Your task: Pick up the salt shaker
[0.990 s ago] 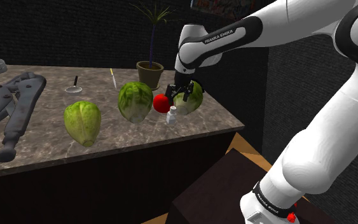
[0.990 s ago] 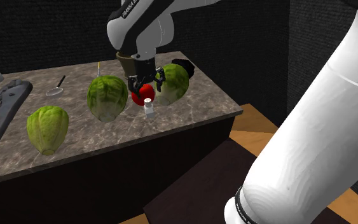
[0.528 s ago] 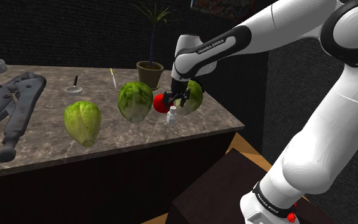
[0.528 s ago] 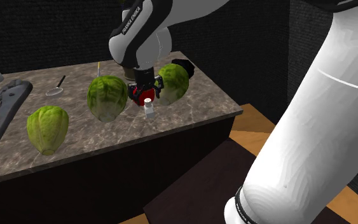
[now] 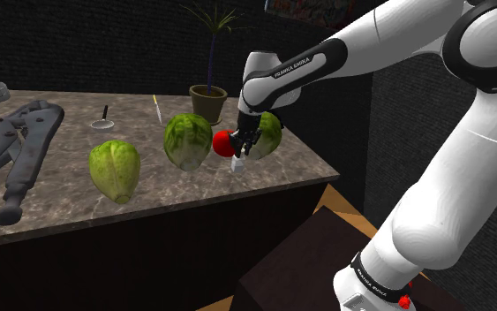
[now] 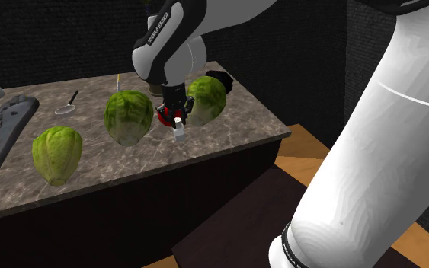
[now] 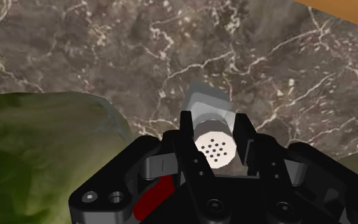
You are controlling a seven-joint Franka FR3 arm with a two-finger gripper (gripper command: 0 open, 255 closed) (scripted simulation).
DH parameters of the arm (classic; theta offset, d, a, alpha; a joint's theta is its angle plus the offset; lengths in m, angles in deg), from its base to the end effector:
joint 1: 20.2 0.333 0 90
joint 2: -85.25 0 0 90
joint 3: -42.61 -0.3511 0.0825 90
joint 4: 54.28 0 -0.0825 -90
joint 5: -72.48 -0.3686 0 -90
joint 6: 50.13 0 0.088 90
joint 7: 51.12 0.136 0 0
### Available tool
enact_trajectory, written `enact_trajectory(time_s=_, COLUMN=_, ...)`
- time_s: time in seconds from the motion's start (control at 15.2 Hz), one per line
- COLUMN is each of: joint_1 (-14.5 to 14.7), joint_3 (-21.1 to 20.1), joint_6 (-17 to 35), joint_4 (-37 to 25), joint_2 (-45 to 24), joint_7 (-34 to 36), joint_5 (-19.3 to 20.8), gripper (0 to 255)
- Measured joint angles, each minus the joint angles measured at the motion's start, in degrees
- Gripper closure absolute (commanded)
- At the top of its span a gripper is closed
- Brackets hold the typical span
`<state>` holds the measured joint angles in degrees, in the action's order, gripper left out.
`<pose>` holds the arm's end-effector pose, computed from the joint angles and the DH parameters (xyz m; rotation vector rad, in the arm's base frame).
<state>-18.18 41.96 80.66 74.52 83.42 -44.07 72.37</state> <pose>0.5149 0.0241 0.3681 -3.1372 0.1219 -0.0041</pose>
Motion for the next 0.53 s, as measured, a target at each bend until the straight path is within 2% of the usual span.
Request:
enact_trajectory(time_s=0.26, joint_1=0.0, joint_3=0.01, joint_6=0.02, joint_4=-0.07, joint_2=-0.08, joint_7=0.0, joint_5=0.0, gripper=255)
enact_trajectory(time_s=0.53, joint_1=0.1, joint_3=-0.09, joint_6=-2.12, joint_4=-1.0, joint_2=1.06, joint_7=0.16, joint_5=-0.02, gripper=255)
